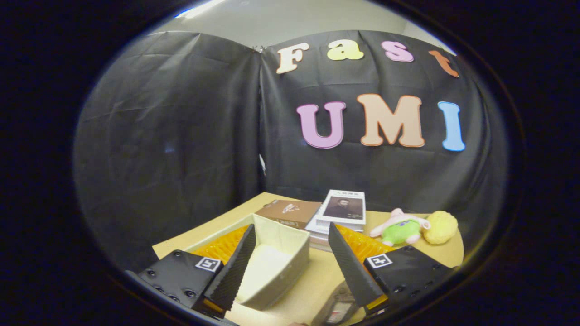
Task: Open the storage box then place both shoes into the box .Put the left shoe in first, then the right shoe, with the right side of both shoes facing outward in a uniform manner.
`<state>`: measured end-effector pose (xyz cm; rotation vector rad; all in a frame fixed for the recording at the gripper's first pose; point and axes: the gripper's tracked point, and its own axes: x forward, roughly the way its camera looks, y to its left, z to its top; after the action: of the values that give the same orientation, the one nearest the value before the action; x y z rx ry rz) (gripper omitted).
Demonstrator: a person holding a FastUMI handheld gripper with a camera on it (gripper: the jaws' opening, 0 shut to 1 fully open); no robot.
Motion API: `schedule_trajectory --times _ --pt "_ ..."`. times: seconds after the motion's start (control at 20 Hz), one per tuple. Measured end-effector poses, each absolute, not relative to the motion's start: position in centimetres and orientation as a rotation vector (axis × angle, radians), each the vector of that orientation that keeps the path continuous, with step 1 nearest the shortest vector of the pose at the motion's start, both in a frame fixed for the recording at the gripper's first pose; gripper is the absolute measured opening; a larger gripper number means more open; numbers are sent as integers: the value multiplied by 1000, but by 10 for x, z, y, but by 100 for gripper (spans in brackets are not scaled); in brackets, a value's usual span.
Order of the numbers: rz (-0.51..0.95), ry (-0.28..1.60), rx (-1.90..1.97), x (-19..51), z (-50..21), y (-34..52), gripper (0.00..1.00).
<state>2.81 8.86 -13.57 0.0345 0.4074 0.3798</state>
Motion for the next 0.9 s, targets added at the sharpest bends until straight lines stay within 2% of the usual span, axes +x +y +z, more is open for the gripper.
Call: schedule_trajectory --times 0.4,0.9 --pt "284 524 7 10 -193 12 100" --pt "242 727 5 -21 -287 -38 100"
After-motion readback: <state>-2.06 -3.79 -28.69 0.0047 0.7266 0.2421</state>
